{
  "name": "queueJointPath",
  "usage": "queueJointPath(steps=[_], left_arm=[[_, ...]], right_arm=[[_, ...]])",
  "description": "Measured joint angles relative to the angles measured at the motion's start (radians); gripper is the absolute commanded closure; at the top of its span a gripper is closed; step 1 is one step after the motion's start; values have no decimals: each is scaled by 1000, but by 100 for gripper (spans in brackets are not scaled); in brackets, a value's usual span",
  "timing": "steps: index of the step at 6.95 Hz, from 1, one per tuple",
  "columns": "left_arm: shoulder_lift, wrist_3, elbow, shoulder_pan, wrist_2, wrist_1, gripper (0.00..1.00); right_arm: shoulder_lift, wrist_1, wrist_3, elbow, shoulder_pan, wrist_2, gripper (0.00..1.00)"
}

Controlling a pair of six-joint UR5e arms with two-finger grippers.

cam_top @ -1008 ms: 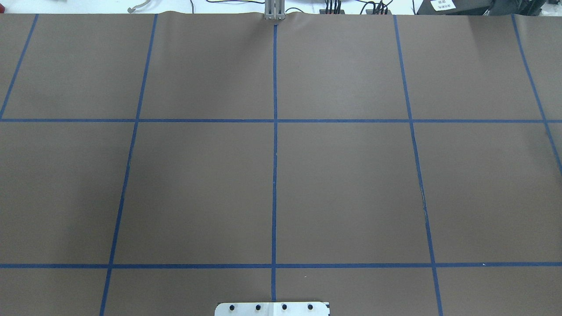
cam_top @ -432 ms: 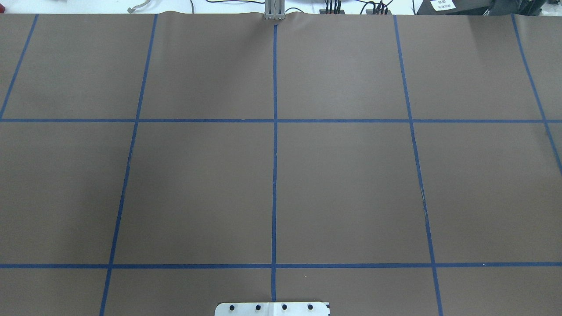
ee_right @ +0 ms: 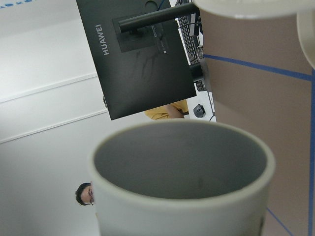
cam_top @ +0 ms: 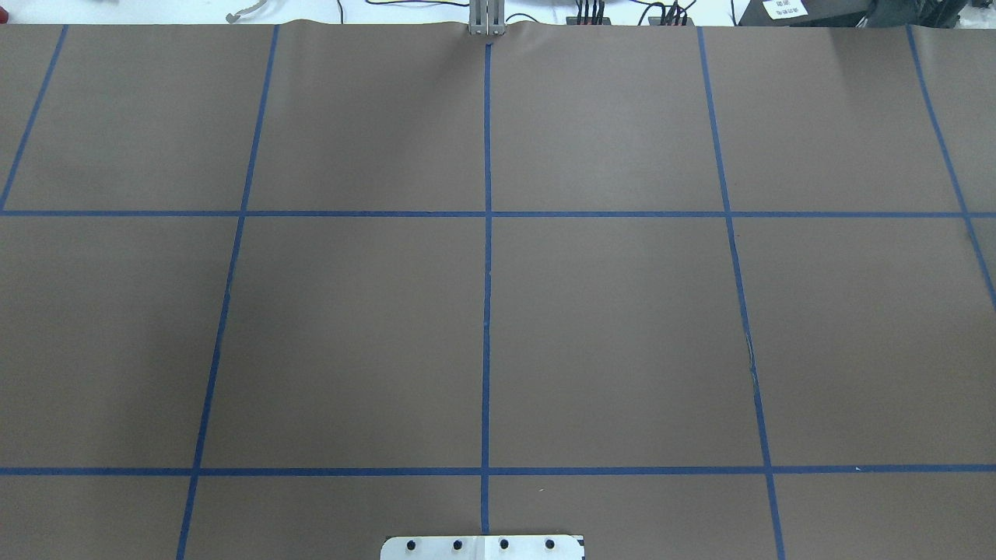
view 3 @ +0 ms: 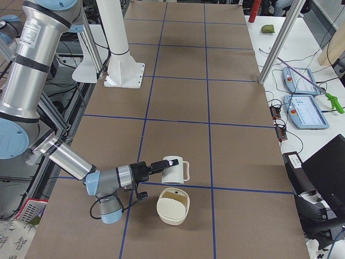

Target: Left arm hands cup to right arm to dump lemon

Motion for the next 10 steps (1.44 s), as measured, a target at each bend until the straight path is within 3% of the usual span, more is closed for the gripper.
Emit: queueJointPath(steps=[4, 10], left_arm=[[-7, -3, 0, 0, 0, 2, 0], [-18, -6, 2, 3, 0, 6, 0]], right_arm=[[13, 48, 285, -9, 0, -110, 100], [24, 138, 527, -8, 0, -213, 100]])
